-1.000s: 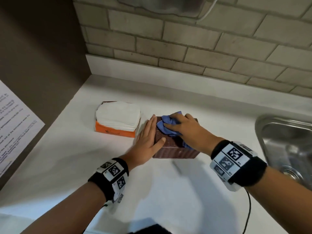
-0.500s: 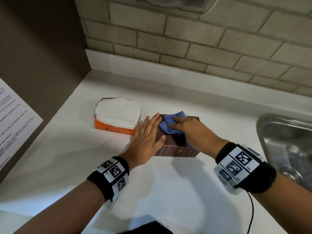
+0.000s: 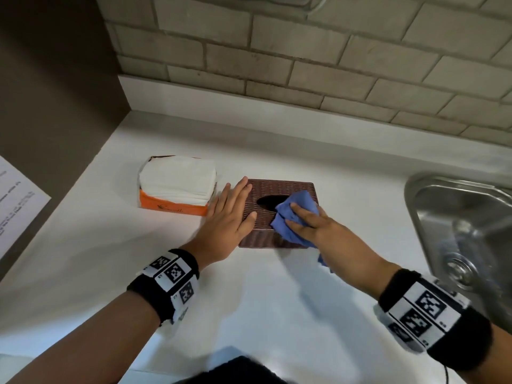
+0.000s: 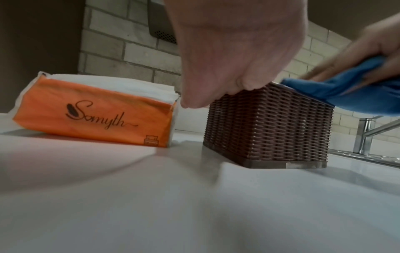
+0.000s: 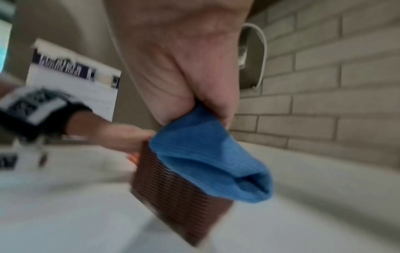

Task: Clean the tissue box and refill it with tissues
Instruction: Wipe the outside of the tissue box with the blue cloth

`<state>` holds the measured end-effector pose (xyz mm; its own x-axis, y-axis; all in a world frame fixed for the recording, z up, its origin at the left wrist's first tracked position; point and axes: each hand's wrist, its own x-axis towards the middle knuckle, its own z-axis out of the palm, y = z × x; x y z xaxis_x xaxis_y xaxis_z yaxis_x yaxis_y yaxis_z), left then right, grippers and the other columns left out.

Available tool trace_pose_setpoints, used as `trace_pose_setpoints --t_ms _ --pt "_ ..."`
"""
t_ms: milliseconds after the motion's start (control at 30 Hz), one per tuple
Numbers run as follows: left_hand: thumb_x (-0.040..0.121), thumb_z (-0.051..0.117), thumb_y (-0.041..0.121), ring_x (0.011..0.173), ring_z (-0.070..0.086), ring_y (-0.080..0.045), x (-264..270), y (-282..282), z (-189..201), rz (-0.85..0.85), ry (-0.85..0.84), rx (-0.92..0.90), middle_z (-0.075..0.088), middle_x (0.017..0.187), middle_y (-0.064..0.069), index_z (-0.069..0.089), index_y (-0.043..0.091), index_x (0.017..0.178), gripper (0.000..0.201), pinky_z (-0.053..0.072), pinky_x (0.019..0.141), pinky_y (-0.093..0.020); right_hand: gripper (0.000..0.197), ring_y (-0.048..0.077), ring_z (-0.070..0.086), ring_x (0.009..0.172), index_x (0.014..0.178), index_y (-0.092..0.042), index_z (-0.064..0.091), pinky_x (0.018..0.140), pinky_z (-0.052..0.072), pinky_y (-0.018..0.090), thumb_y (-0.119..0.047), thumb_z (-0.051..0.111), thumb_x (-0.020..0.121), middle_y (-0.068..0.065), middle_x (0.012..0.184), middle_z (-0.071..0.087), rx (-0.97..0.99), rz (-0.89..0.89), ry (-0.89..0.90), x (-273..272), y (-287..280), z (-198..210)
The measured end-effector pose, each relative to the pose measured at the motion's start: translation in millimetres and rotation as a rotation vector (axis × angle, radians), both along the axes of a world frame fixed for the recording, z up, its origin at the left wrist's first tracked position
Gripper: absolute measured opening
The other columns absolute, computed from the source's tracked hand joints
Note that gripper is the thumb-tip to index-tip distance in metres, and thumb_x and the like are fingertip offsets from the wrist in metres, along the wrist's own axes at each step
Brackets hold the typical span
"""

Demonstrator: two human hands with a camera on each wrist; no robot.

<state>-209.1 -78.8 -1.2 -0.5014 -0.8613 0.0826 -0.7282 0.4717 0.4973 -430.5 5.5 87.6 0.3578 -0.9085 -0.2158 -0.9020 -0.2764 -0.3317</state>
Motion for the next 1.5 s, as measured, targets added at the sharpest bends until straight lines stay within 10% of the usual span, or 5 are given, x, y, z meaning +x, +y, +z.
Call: trace_pose_setpoints --t_ms 133,267,500,1300,1500 --pt "0.09 0.01 0.057 0.151 -0.006 -0.018 1 1 -1 -0.018 0.079 0.058 -0.003 0.163 0.011 0.007 0.023 0.154 0.073 -0.005 0.118 -0.037 0.051 0.023 0.039 0.138 0.136 -0.012 0.051 0.11 0.031 0.028 0.008 0.046 0.09 0.01 0.146 0.046 0.017 -0.22 0.052 -53 -3 26" --pt "0.09 0.012 0.058 0.151 -0.004 -0.018 1 -1 -2 -0.016 0.092 0.058 0.0 0.163 0.01 0.009 0.022 0.154 0.074 0.001 0.12 -0.044 0.036 -0.03 0.046 0.101 0.104 -0.01 0.074 0.078 0.029 -0.009 0.014 0.058 0.081 -0.003 0.098 0.065 -0.271 -0.285 -0.297 -21 -9 36" --pt "0.089 0.012 0.058 0.151 -0.001 -0.018 1 -2 -6 -0.014 0.09 0.06 0.0 0.163 0.01 0.007 0.024 0.154 0.073 0.007 0.121 -0.049 0.042 0.028 0.055 0.118 0.132 -0.018 0.055 0.088 0.045 0.028 -0.011 0.055 0.091 0.005 0.14 0.05 -0.159 -0.249 0.126 27 -35 -4" --pt "0.088 0.005 0.057 0.151 -0.003 -0.02 1 -3 1 -0.045 -0.004 0.046 -0.005 0.163 0.01 0.006 0.021 0.154 0.076 0.0 0.121 -0.047 0.029 0.019 0.066 0.107 0.113 -0.022 0.071 0.085 0.044 0.018 -0.028 0.069 0.084 -0.004 0.13 0.063 -0.344 -0.517 -0.29 34 -4 -27" --pt "0.086 0.029 0.07 0.151 -0.006 -0.015 4 -5 -5 -0.125 0.167 0.122 -0.013 0.162 0.013 0.003 0.024 0.153 0.085 0.003 0.121 -0.043 0.032 0.014 0.065 0.106 0.114 -0.017 0.071 0.078 0.032 -0.008 -0.026 0.071 0.083 -0.005 0.134 0.059 -0.32 -0.69 -0.378 15 -5 -31"
